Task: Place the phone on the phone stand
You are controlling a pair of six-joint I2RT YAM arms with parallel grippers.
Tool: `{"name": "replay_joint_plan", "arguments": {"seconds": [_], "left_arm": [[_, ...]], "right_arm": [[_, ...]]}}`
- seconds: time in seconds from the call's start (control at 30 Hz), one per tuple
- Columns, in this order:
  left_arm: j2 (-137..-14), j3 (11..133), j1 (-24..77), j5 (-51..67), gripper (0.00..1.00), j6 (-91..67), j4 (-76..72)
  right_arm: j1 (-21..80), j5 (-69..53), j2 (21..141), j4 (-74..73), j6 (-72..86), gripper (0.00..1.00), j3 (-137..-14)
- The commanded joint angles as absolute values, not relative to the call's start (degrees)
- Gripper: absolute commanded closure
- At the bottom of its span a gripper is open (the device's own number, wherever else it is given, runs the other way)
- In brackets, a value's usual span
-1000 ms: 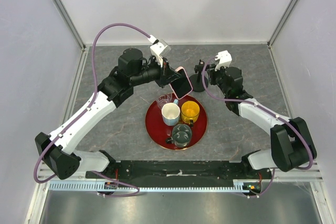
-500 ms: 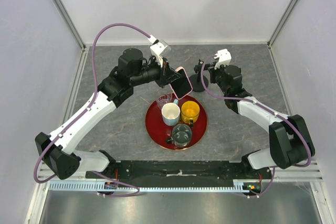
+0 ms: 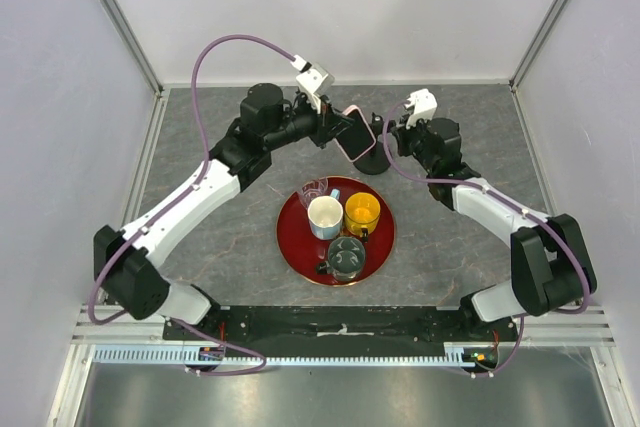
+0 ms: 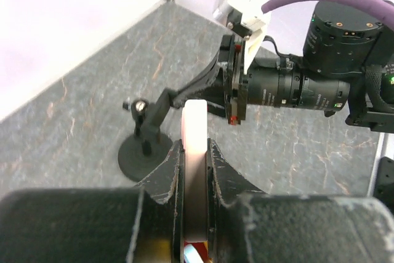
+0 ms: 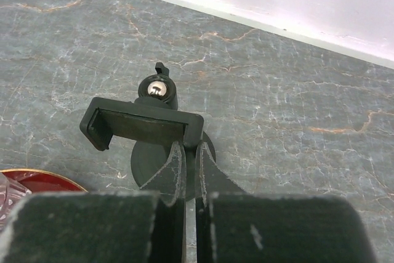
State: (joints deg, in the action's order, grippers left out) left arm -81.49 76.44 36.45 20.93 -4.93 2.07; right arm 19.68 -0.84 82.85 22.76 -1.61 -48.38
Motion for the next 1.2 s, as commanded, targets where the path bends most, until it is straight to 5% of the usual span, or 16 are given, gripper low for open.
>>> {"name": "replay_joint_plan", "arguments": {"seconds": [0.0,0.1,0.23,0.9,1.17], "left_arm": [[-85.32,76.38,34.46,30.21,0.98,1.93,-17.73],[-91.54,81.46,31.12,49.56,0.98,0.61,-20.22],[-98.86,93.50,29.27,60.01,0.98,9.27,-4.18],[-114.07,111.53,29.53,63.20,0.98,36.29,14.32],[-112.68,103.28,31.37,54.76,0.98,36.30,1.69]], "right_arm": [[18.38,-11.05,84.55,21.71,-0.97,1.00,-51.24],[16.88,-16.76,86.48,21.28,-1.31,1.00,-52.64],[15.12,-25.90,90.43,14.26,-4.38,1.00,-58.43],[11.25,-43.68,101.33,-3.95,-11.95,1.00,-74.70],[11.51,-43.15,100.64,-1.95,-8.01,1.00,-73.13]]}}
